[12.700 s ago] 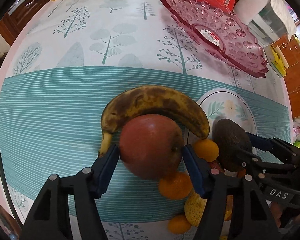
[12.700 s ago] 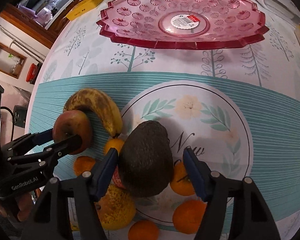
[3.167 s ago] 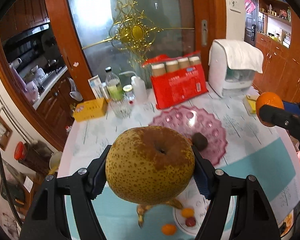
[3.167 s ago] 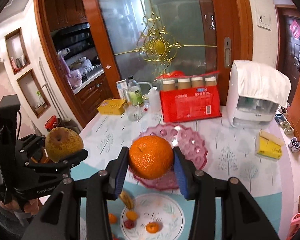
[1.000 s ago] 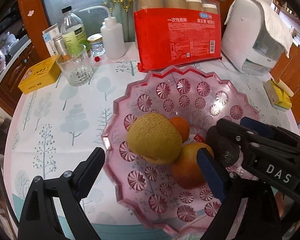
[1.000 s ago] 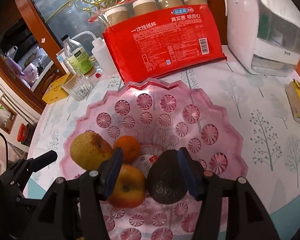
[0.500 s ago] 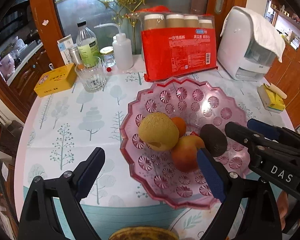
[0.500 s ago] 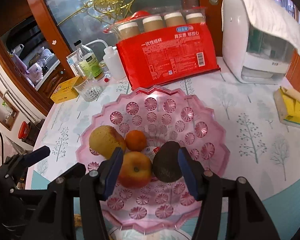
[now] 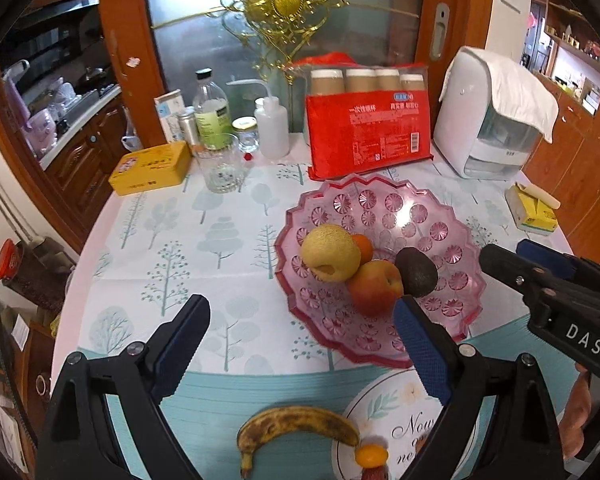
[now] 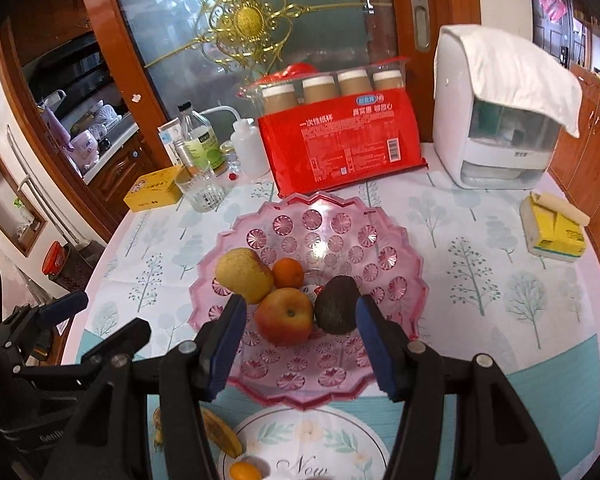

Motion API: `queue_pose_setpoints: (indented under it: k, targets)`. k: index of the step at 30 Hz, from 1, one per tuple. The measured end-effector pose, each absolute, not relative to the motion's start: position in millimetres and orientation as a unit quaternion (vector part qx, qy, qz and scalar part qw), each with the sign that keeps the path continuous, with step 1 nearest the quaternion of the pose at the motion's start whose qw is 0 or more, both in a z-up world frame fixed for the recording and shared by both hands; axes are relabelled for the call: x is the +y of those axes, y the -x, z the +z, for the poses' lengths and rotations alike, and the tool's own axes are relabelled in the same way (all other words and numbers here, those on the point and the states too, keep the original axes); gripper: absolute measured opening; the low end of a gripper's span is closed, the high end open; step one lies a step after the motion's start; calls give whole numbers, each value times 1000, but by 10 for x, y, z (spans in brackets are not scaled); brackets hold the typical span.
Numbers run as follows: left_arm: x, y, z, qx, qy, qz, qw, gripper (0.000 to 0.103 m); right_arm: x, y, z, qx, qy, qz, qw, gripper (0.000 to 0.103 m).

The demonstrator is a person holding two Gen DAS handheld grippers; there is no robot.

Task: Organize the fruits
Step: 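Open both tools to release the fruit and withdraw from the bowl, then move both tools toward the oranges on the runner and plate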

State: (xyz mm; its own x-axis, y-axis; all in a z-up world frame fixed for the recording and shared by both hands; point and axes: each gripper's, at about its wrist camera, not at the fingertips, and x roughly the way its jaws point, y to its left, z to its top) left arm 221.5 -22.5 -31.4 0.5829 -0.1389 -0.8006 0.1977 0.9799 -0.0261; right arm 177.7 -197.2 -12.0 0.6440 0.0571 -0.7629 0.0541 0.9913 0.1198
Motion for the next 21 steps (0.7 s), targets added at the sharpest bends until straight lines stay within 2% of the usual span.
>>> queue_pose_setpoints:
  k: [9, 21]
  targets:
    - [-66, -1692, -51, 416, -35, -68, 906, 92, -1890, -1280, 61, 412, -45, 18, 910, 58]
    - [67, -994, -170, 433, -29, -74, 898, 92, -1792, -539, 53, 406, -2, 65, 912, 58]
